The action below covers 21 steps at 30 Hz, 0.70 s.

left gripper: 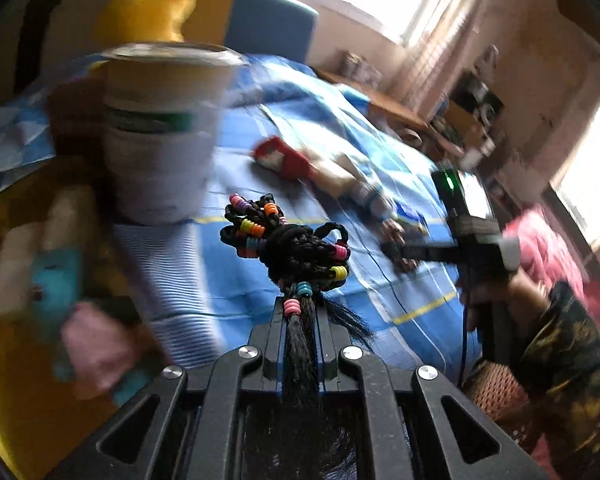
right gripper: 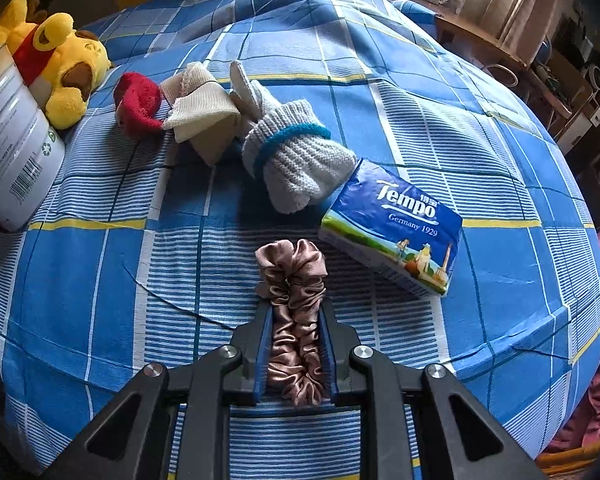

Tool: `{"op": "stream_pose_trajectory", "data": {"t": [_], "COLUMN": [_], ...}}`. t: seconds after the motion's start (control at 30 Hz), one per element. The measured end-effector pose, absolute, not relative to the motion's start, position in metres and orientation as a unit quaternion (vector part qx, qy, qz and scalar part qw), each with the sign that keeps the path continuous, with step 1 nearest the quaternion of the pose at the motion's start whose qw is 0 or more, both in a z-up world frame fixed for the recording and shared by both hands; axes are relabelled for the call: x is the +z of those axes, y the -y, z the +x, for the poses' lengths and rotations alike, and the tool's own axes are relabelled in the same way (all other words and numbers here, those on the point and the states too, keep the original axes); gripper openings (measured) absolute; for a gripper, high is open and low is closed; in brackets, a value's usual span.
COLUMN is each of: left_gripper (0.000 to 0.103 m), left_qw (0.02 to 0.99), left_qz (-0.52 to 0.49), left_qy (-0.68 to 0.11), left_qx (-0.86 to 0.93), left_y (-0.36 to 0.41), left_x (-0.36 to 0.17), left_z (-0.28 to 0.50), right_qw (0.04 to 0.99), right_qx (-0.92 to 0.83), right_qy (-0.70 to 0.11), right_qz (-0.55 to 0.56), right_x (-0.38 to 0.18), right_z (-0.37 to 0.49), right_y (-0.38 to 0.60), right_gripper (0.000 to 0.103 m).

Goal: Organize soft objects
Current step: 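Grasp the brown satin scrunchie with the right gripper while the left gripper carries the hair tie to the tray, then drop the beaded hair tie in the gold tray while the right gripper holds the scrunchie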

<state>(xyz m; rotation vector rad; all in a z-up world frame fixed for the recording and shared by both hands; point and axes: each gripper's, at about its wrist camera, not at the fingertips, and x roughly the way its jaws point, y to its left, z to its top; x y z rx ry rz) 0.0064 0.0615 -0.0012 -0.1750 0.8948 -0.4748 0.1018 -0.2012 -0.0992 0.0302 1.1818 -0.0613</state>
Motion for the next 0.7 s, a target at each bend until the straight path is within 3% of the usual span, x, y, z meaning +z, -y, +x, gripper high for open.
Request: {"op": "stream_pose_trajectory", "data": {"t": [0.33, 0.7], "left_gripper": [0.011, 0.012], "left_qw": [0.900, 0.884], "left_qz": [-0.129, -0.161], "left_qy": [-0.397, -0.439], "left_qx": [-0.127, -0.027], "left_y": [-0.166, -0.235], "left_x": [0.020, -0.024], "left_z": [-0.011, -0.020], "right_qw": [0.833, 0.834], "right_qx": [-0.029, -0.032], "right_qy": [-0.553, -0.551], "right_qz": [0.000, -0.013], "right_x": [-0.098, -0.098], "right_z": [0.101, 0.100], "right_y": [0.199, 0.196], "right_gripper": [0.020, 0.020]}}
